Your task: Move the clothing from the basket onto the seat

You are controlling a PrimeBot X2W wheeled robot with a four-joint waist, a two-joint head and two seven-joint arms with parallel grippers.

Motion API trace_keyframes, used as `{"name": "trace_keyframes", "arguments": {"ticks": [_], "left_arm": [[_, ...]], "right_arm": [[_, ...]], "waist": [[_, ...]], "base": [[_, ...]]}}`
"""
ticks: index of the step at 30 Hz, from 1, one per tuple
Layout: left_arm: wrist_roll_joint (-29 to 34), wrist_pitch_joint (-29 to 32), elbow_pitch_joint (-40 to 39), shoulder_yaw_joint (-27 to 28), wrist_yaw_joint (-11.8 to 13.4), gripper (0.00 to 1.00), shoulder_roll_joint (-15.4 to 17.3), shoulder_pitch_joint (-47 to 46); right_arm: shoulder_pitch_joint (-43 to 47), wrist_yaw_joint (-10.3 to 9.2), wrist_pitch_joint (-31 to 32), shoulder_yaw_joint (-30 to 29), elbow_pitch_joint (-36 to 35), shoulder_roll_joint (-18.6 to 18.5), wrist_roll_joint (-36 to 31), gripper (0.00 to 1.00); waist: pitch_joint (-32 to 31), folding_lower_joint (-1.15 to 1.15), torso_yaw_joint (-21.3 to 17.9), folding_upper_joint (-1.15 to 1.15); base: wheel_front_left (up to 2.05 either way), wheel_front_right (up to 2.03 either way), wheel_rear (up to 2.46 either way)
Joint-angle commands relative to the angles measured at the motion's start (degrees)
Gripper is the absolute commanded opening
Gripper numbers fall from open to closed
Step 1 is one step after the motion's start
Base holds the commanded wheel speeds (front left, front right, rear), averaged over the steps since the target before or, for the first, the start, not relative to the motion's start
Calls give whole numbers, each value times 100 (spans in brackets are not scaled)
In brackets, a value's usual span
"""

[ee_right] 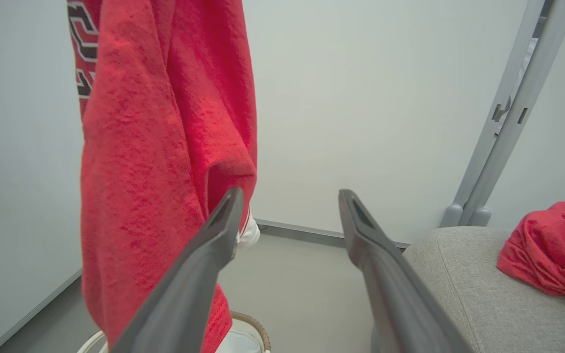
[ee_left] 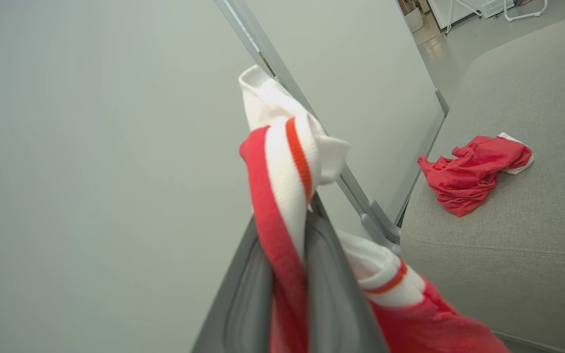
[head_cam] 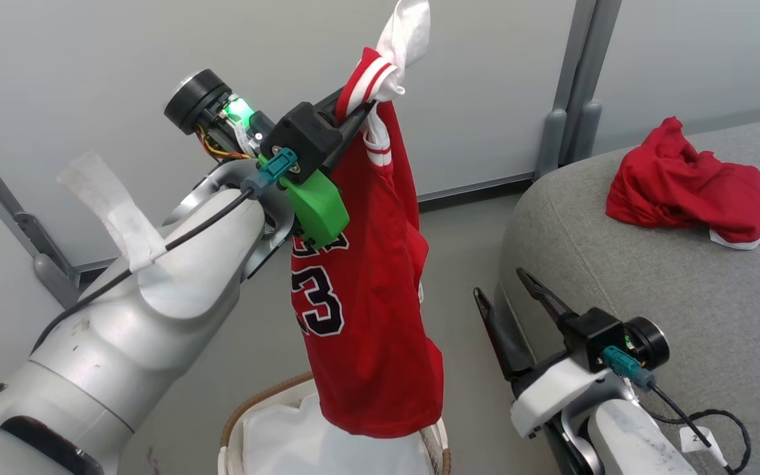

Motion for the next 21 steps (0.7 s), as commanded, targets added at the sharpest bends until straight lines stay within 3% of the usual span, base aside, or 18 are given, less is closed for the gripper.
{"name": "trace_keyframes", "arguments": {"ticks": [1, 10, 21], "left_arm": [[-31, -4, 10, -23, 5, 0, 3, -124], [-78, -4, 22, -99, 5, 0, -138, -302], [-96, -4, 41, -97, 4, 0, -519, -466]], "right_arm": [[-106, -8, -1, 120, -42, -20, 96, 100], [-953, -8, -1, 1043, -29, -22, 355, 100], [-1983, -8, 0, 1460, 1344, -19, 417, 100]], "waist": [[-1, 0, 19, 0], [10, 0, 118, 0], [46, 0, 360, 0]], "base": [[0, 0, 0], [0, 0, 0], [0, 0, 0]]}}
